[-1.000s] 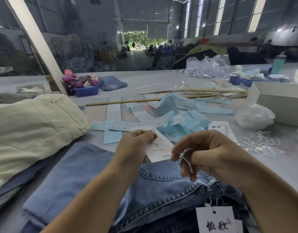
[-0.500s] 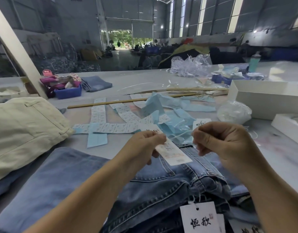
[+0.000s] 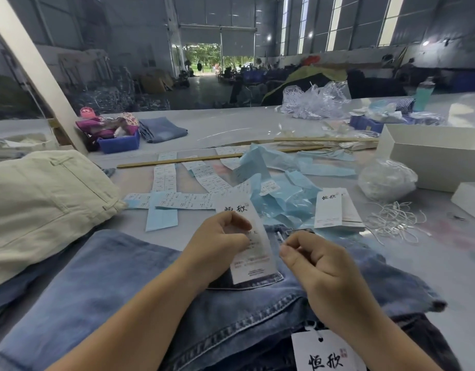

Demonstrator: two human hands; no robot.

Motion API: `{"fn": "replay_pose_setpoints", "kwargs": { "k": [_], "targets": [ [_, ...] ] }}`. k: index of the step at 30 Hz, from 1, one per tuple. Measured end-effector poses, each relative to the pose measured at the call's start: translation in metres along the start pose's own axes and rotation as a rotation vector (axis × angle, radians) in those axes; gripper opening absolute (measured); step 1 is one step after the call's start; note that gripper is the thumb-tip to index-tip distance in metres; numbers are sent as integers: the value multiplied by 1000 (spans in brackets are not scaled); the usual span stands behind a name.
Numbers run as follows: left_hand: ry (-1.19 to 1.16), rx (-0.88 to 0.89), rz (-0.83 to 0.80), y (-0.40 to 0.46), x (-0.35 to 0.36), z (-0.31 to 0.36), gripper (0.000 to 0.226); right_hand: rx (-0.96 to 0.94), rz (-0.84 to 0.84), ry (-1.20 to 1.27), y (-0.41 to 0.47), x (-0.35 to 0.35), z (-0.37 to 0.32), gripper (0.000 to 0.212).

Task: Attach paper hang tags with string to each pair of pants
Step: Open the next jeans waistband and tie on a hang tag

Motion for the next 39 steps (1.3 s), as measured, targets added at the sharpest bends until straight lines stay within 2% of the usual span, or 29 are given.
{"fn": "replay_pose_setpoints", "kwargs": {
  "k": [3, 7, 10, 14, 17, 18, 20, 25, 27, 30, 31, 34, 36, 39],
  "targets": [
    [30, -58, 8, 0, -9, -5, 6, -24, 55, -39, 0, 3, 5, 29],
    [-47, -133, -32, -2, -16, -9, 21, -60, 70, -195, 10, 10, 9, 33],
    [-107, -164, -67, -6, -22, -8, 22, -26, 53, -210, 26, 14, 12, 31],
    [-184, -160, -148, -17, -23, -2, 29, 18, 65, -64, 30, 9, 17, 29],
    [-272, -91, -224, -24, -13, 12, 27, 129, 118, 233, 24, -10, 25, 25],
    [-296, -45, -262, -26, -6, 19, 23, 177, 145, 330, 23, -17, 28, 28],
    [-313, 37, -369, -28, 12, 32, 30, 278, 188, 474, 21, -29, 31, 35],
    [-197, 109, -596, -28, 65, 49, 47, 351, 139, 488, 13, -45, 20, 34],
    [-156, 96, -597, -24, 76, 49, 57, 370, 140, 489, 8, -51, 20, 28],
    [-177, 19, -495, -15, 80, 48, 67, 402, 90, 424, -1, -56, 22, 26],
    [-190, 1, -463, -13, 81, 48, 60, 416, 52, 396, -3, -55, 22, 26],
    [-157, 17, -391, -8, 81, 46, 22, 458, -36, 302, -7, -51, 23, 37],
    [-104, 35, -353, -9, 80, 43, 9, 487, 48, 279, -7, -57, 29, 40],
    [-96, 36, -371, -15, 81, 41, 6, 430, 197, 176, -6, -71, 29, 24]
  ]
}}
Point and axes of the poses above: each hand's wrist, its own y-axis towards the middle knuckle, its own x-axis out of the palm, z = x × y, the point moved 6 cm from there along y, towards the middle knuckle, and after that the axes turned 4 degrees about -x, right-handed, at the moved point
